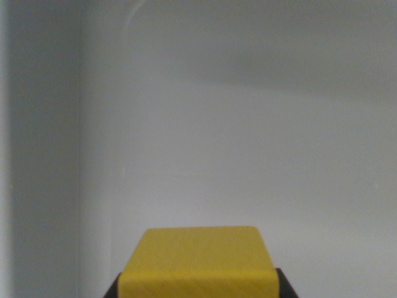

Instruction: Pick yellow cube

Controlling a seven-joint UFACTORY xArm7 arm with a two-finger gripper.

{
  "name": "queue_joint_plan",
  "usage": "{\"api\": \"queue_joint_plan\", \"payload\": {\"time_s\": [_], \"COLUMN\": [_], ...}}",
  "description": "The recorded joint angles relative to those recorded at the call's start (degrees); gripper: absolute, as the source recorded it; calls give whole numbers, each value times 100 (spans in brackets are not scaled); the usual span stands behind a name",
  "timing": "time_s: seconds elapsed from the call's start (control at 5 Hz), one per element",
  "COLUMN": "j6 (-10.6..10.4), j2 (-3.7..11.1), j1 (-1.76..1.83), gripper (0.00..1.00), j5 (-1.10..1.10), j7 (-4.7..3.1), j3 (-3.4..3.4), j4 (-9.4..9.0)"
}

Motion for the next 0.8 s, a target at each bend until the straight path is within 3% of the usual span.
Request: {"api": "queue_joint_plan", "payload": {"time_s": [0.2, 0.4, 0.6, 0.8], "j6": [0, 257, 257, 505], "j2": [0, -86, -86, -170], "j1": [0, -7, -7, -13], "gripper": [100, 100, 100, 100], "j5": [0, 11, 11, 22], "j7": [0, 6, 6, 11], "j3": [0, 1, 1, 2], "j4": [0, 172, 172, 337]}}
